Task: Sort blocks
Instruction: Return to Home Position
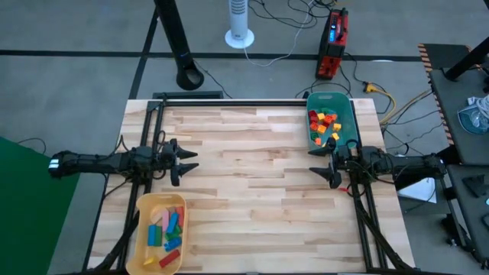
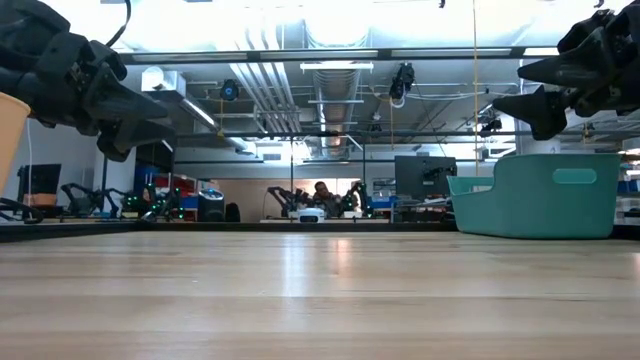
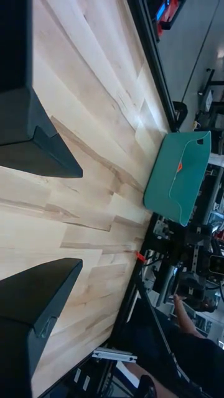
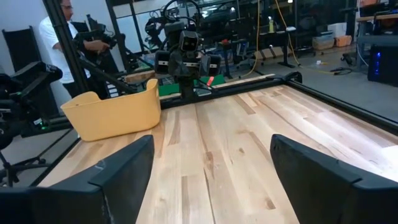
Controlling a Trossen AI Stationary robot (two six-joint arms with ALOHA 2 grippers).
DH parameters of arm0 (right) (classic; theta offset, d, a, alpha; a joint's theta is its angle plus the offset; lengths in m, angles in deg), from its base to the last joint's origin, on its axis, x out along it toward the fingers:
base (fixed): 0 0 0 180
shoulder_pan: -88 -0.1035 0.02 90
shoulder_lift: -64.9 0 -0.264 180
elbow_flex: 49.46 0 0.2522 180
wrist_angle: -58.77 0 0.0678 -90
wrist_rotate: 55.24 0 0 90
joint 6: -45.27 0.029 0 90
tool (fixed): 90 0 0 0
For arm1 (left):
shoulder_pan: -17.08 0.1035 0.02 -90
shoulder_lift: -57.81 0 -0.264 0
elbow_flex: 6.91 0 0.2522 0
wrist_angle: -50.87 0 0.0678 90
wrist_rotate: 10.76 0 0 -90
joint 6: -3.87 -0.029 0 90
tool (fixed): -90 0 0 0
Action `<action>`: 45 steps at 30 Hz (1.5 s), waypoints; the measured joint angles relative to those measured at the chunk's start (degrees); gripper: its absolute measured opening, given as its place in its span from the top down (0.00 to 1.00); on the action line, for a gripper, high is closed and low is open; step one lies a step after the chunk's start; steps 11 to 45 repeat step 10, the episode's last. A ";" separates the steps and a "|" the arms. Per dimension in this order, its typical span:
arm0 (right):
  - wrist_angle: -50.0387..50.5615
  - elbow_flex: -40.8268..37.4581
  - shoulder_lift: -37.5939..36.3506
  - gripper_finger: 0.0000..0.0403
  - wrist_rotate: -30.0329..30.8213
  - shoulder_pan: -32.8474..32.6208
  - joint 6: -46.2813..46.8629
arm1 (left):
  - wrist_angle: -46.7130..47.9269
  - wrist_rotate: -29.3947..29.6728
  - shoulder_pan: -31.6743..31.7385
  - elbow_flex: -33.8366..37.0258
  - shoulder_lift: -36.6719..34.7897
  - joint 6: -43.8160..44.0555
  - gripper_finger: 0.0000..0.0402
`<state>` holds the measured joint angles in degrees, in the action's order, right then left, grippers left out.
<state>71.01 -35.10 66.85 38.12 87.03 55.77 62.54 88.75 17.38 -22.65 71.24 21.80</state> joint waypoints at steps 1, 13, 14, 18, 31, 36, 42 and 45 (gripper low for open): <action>-0.02 0.00 0.02 0.22 0.00 0.00 0.00 | 0.00 0.01 -0.01 0.00 0.00 0.00 0.48; -0.02 0.00 0.02 0.18 0.00 0.00 -0.02 | 0.01 0.01 0.00 0.00 0.00 0.00 0.48; -0.02 0.00 0.02 0.18 0.00 0.00 -0.02 | 0.01 0.01 0.00 0.00 0.00 0.00 0.48; -0.02 0.00 0.02 0.18 0.00 0.00 -0.02 | 0.01 0.01 0.00 0.00 0.00 0.00 0.48; -0.02 0.00 0.02 0.18 0.00 0.00 -0.02 | 0.01 0.01 0.00 0.00 0.00 0.00 0.48; -0.02 0.00 0.02 0.18 0.00 0.00 -0.02 | 0.01 0.01 0.00 0.00 0.00 0.00 0.48; -0.02 0.00 0.02 0.18 0.00 0.00 -0.02 | 0.01 0.01 0.00 0.00 0.00 0.00 0.48; -0.02 0.00 0.02 0.18 0.00 0.00 -0.02 | 0.01 0.01 0.00 0.00 0.00 0.00 0.48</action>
